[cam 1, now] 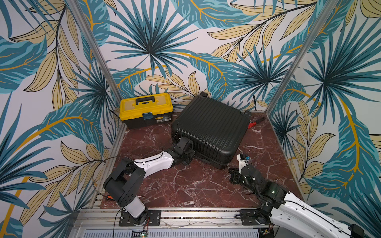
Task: Open the suitcase zippers
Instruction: Unzip the zipper on the suitcase.
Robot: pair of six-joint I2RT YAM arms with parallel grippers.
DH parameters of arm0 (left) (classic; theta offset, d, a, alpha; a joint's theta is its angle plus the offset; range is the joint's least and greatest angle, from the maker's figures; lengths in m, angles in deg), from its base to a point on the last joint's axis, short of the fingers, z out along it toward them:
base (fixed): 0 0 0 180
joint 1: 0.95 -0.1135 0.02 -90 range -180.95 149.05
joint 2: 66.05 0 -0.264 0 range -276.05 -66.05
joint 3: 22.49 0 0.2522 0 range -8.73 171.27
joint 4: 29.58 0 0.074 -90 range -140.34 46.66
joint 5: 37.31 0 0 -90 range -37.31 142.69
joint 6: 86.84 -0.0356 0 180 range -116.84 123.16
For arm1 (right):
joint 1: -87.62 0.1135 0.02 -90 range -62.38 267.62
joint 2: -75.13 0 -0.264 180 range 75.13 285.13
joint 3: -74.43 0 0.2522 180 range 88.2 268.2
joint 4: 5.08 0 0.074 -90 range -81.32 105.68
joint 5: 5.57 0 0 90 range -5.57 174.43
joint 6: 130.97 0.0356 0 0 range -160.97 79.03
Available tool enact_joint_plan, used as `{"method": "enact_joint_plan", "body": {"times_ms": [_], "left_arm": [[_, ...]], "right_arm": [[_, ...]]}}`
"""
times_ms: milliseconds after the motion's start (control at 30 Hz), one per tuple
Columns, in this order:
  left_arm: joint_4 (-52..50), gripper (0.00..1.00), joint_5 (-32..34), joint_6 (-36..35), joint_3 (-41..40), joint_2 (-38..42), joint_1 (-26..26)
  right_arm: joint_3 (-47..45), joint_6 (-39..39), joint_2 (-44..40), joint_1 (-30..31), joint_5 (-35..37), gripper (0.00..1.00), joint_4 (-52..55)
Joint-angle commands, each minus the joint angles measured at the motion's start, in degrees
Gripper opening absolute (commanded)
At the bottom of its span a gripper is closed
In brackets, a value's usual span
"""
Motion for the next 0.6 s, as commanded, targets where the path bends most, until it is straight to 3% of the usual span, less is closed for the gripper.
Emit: {"method": "enact_joint_plan", "body": {"times_ms": [0,267,567], "left_arm": [[-0.65,0.0,0.71,-2.41,0.38,-1.81,-1.78],[-1.8,0.0,-0.1,-3.65,-2.36,2.89,-3.94],[-9.39,0.0,-3.41,-7.55,-2.36,5.96,-4.83]], "right_arm": [[-0.09,-0.08,0.57,0.4,3.84,0.0,5.12],[4.24,0.06,5.21,0.02,14.59,0.0,11.69],[5.2,-6.05,7.44,-7.29,13.9,0.0,5.57]]}}
